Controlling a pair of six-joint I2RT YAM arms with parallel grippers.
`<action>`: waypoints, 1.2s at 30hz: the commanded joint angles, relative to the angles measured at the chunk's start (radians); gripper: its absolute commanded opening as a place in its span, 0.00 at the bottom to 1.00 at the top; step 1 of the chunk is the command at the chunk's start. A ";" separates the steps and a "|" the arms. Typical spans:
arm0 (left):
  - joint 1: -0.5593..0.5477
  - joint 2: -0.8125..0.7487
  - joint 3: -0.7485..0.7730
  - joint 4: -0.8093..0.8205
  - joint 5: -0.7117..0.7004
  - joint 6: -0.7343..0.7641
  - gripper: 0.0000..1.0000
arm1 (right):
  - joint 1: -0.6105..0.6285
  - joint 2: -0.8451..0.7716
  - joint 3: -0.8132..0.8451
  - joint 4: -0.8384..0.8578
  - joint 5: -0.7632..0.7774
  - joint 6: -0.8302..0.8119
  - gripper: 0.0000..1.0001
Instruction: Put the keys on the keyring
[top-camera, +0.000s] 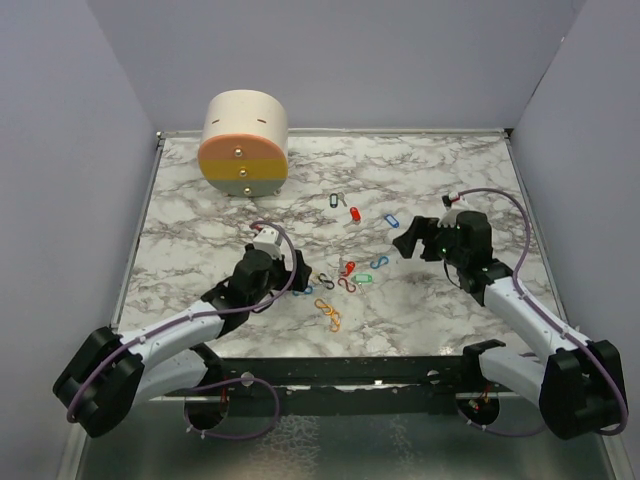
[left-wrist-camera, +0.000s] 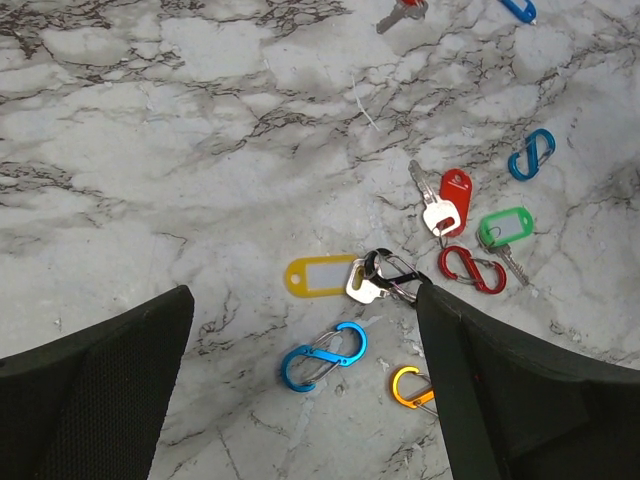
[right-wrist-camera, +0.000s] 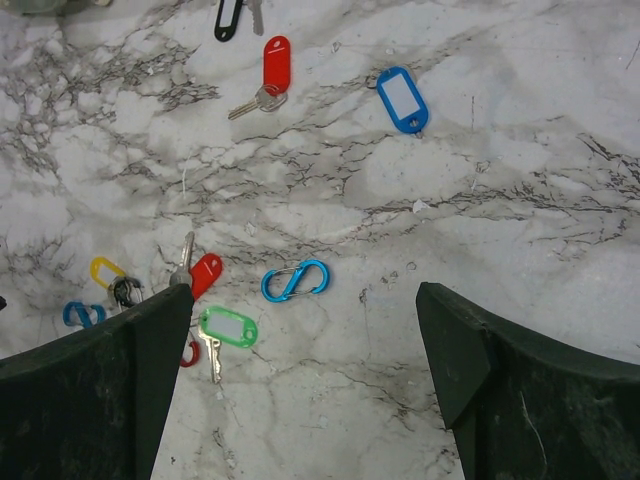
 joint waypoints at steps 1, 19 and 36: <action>-0.024 0.035 0.030 0.047 0.002 0.010 0.95 | 0.006 -0.005 0.033 0.007 0.027 -0.014 0.95; -0.149 0.068 -0.033 0.010 -0.052 -0.025 0.92 | 0.137 0.066 0.079 0.001 0.100 0.000 0.93; -0.149 0.161 -0.069 0.092 -0.054 -0.046 0.93 | 0.141 0.048 0.067 0.002 0.096 0.001 0.93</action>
